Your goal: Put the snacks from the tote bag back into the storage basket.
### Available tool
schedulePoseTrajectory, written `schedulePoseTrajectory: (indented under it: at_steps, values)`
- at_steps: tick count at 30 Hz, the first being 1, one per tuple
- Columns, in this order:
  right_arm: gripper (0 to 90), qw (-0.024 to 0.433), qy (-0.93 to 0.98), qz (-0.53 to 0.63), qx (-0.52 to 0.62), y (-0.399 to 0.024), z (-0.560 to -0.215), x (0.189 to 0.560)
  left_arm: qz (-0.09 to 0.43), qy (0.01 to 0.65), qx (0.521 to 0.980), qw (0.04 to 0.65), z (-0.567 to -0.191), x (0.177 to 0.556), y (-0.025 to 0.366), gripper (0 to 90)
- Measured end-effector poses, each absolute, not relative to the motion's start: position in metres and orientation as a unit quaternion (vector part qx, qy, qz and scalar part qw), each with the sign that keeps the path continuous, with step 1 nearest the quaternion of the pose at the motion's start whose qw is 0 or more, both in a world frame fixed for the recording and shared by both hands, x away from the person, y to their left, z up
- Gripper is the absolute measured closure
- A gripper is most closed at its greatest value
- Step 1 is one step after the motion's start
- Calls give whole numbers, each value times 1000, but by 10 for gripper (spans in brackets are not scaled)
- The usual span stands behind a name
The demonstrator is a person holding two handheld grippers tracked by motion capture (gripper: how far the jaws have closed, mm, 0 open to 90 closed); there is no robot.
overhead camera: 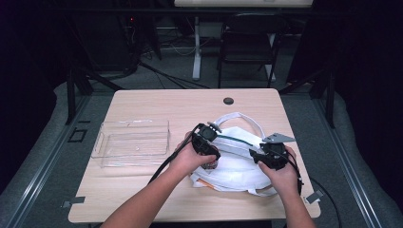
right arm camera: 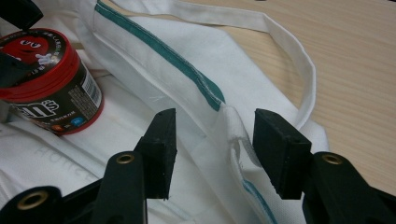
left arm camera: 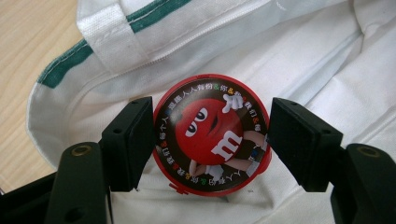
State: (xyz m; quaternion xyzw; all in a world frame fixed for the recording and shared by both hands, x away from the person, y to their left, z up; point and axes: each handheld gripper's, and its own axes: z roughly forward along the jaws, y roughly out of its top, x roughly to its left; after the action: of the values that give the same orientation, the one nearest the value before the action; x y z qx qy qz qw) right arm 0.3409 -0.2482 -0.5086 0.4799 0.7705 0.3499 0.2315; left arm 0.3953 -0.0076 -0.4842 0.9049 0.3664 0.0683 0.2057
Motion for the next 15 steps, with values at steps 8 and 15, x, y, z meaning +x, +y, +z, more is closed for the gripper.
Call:
schedulePoseTrajectory:
  at_steps: [8,15]
  values:
    - [496,234,769,352,479,-247,-509,341,68,374,902,206,-485,395,-6,302]
    - [493,234,770,352,478,-247,-509,341,47,391,893,215,-487,397,-1,287]
